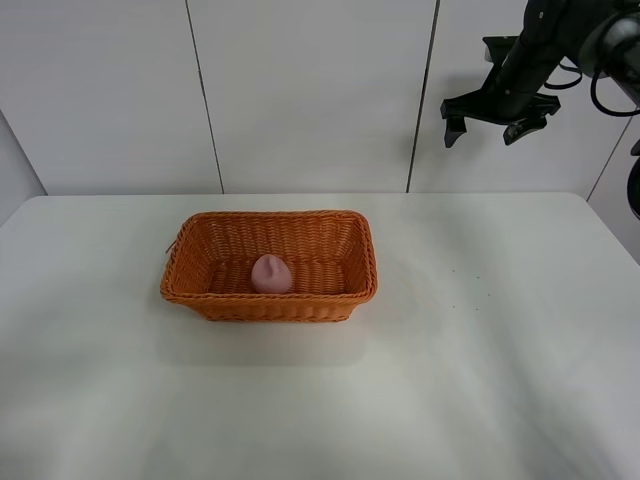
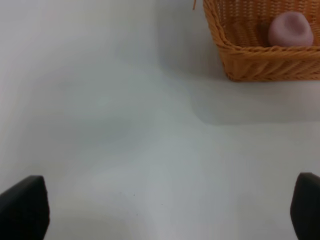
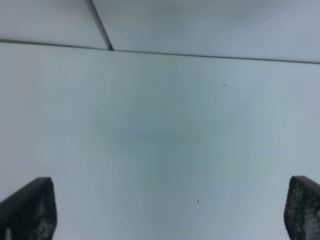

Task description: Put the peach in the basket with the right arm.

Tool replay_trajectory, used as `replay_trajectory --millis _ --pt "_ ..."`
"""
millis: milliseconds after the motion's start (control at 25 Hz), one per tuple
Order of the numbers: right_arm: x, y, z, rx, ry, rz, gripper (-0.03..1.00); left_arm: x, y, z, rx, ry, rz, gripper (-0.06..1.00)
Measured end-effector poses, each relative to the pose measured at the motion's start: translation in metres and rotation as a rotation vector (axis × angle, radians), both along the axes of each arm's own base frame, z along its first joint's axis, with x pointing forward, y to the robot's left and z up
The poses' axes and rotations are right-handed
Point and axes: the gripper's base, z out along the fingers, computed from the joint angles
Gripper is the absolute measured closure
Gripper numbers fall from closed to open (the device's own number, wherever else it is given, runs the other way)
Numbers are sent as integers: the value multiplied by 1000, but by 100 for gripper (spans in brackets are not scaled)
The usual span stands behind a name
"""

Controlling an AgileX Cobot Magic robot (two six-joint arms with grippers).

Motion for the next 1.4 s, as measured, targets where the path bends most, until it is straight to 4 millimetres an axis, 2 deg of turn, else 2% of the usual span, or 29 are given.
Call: replay_trajectory --millis 280,400,560,720,920,1160,1240,1400 --pt "-10 0 6 11 19 2 27 0 0 0 0 0 0 -5" --pt "-26 -1 14 6 49 1 27 0 0 0 0 0 0 -5" --pt "-61 -4 33 3 84 1 27 0 0 0 0 0 0 -5" --pt "-112 -8 42 -8 150 13 27 0 0 0 0 0 0 -5" --pt "-193 -14 43 -18 228 24 27 0 0 0 0 0 0 -5" --pt "-297 -22 30 -25 268 35 27 0 0 0 0 0 0 -5" --pt "-328 -25 19 -28 256 45 27 0 0 0 0 0 0 -5" --pt "-384 -29 5 -20 106 44 27 0 0 0 0 0 0 -5"
